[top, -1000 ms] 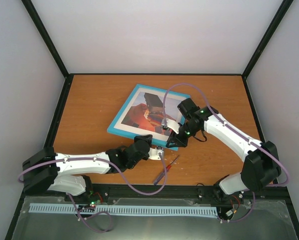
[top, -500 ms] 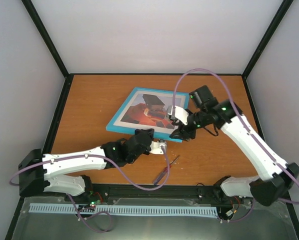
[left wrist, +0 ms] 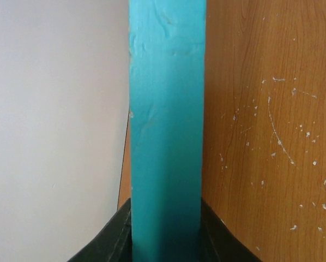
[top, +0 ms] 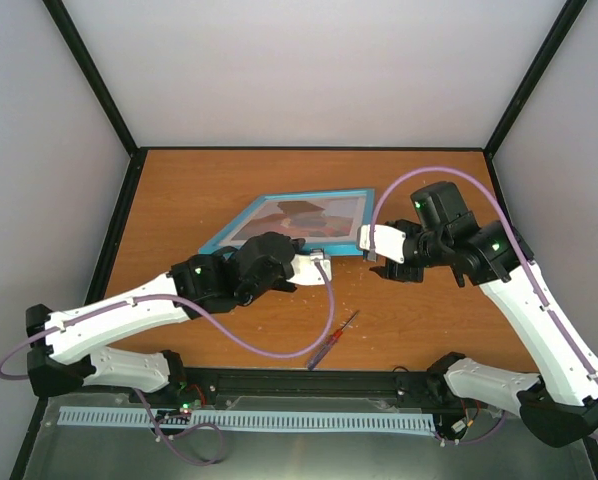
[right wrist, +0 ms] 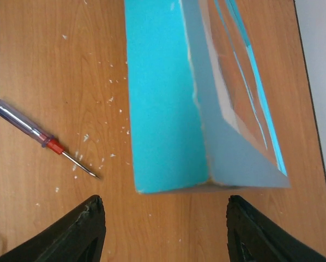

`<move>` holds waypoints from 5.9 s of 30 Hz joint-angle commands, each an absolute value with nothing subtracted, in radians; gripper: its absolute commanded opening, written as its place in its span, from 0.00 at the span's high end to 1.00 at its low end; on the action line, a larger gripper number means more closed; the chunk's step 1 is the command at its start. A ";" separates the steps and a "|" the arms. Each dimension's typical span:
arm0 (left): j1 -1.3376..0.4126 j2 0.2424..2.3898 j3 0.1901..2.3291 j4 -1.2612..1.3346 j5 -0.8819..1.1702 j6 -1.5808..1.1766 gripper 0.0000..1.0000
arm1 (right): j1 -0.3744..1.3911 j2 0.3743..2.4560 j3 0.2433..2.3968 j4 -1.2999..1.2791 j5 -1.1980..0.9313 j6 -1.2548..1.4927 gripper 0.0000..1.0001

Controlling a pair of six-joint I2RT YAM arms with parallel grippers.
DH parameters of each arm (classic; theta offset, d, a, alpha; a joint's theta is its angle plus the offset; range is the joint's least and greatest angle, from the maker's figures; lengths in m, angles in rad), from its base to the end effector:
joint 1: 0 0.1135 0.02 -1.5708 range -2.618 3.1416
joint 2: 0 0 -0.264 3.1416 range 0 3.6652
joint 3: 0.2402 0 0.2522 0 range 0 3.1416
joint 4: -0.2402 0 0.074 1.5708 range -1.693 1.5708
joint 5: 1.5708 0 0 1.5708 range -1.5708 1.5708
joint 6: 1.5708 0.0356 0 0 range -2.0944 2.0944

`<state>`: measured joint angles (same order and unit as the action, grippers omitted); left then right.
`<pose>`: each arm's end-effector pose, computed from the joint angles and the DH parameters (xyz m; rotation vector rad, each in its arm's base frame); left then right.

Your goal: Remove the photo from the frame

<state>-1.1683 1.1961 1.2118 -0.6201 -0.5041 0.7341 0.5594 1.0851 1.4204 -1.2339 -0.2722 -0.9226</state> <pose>0.1153 -0.2269 0.3633 1.5344 1.4406 0.2888 0.1439 0.1014 0.3995 -1.7255 1.7138 0.1739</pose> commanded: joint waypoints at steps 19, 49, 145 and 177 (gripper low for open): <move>-1.161 1.053 1.418 -0.617 -0.446 0.834 0.99 | 0.445 1.176 1.553 -1.180 -0.715 -1.125 0.44; -1.097 0.984 1.289 -0.243 -0.491 0.770 0.18 | 0.445 1.201 1.580 -0.990 -0.686 -0.924 0.92; -0.254 1.165 0.840 0.158 0.455 -0.239 0.42 | -0.203 1.826 1.605 -0.468 -1.213 0.011 0.97; -0.336 1.222 0.664 0.096 0.206 -0.640 0.44 | -0.293 1.429 0.586 -0.123 -0.689 0.374 0.82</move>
